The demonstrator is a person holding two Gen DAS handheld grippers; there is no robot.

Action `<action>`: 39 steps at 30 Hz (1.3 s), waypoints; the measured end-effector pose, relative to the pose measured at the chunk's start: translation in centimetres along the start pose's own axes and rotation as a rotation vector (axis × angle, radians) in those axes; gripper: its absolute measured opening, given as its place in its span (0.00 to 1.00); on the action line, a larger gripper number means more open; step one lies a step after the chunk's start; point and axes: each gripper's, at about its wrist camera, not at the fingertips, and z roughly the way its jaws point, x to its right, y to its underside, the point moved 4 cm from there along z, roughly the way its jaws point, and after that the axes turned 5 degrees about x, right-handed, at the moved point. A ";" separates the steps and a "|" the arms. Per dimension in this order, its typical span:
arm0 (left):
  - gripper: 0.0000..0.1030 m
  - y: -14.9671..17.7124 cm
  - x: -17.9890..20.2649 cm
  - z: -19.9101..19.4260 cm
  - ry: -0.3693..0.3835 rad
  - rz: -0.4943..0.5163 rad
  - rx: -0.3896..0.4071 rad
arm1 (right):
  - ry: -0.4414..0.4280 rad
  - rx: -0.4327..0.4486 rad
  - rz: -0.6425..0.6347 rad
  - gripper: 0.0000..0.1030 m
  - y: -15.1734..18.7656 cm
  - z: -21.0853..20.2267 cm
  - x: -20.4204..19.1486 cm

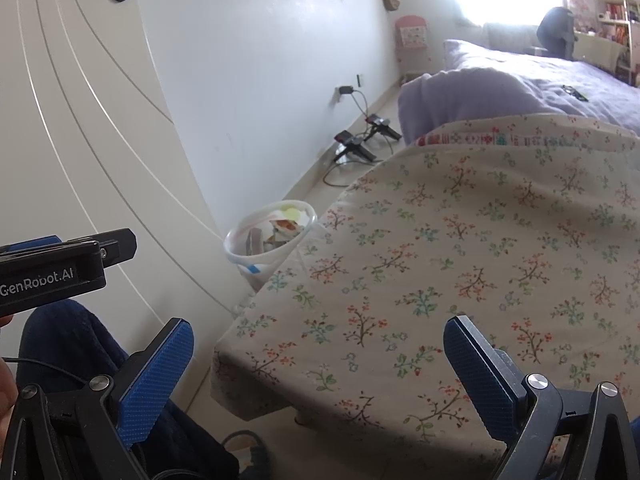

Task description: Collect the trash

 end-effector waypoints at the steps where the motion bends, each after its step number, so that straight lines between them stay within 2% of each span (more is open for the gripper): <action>1: 0.87 0.0 0.0 0.0 0.000 0.000 0.000 | -0.001 0.001 0.000 1.00 0.0 0.0 0.0; 39: 0.87 0.1 0.6 0.2 0.023 0.006 -0.012 | 0.028 -0.002 0.016 1.00 0.1 0.3 -0.5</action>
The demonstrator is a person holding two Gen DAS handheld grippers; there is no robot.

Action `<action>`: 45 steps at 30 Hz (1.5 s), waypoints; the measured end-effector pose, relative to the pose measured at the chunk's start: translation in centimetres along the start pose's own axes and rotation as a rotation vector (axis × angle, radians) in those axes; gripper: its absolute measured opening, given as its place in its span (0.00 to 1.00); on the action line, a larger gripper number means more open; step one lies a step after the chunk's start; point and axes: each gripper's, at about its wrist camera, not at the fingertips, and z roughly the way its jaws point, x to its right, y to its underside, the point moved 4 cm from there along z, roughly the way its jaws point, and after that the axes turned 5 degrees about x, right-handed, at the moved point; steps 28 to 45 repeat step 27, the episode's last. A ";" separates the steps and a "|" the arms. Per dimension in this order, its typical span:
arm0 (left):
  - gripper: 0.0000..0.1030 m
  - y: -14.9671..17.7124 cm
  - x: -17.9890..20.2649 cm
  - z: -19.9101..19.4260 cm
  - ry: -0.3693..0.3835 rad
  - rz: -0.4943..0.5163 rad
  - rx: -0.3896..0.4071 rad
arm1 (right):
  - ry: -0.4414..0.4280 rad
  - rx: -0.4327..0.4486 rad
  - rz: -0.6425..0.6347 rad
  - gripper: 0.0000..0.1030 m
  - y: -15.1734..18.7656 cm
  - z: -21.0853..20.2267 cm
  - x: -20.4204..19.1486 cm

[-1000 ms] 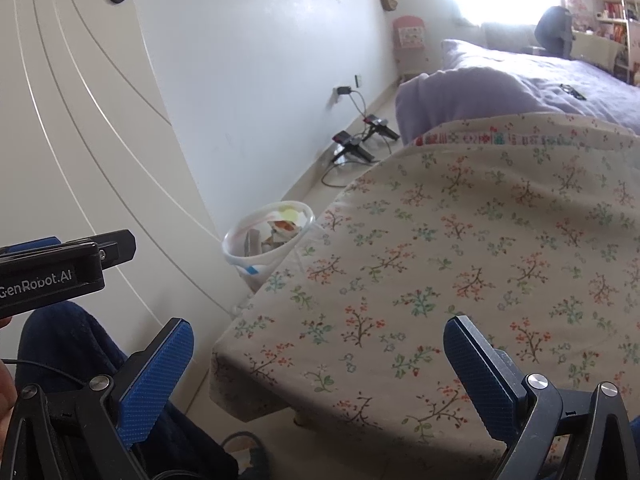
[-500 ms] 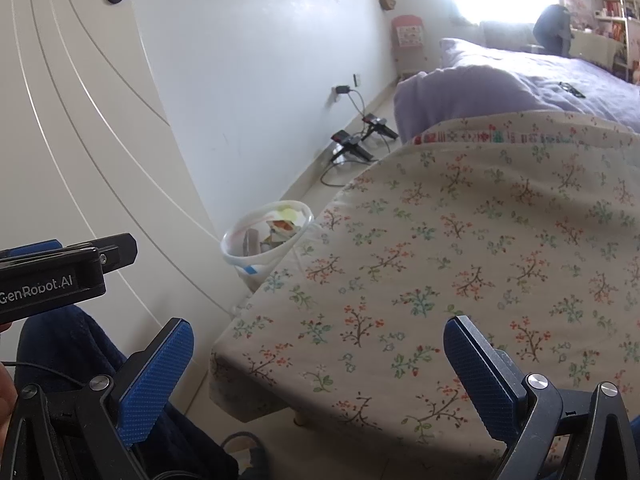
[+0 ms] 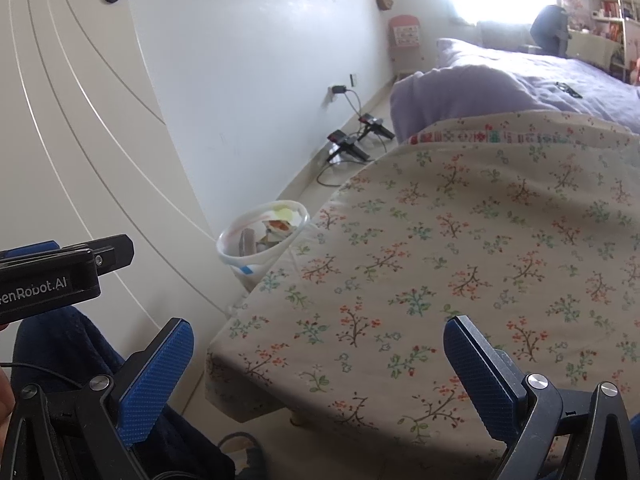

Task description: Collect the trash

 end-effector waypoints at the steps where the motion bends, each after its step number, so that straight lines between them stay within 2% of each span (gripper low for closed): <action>1: 0.87 0.0 0.0 0.0 0.000 0.000 0.000 | 0.004 0.000 -0.001 1.00 0.0 0.0 0.0; 45: 0.87 0.2 0.2 0.3 0.004 -0.004 -0.001 | 0.018 -0.001 -0.002 1.00 0.1 0.0 0.1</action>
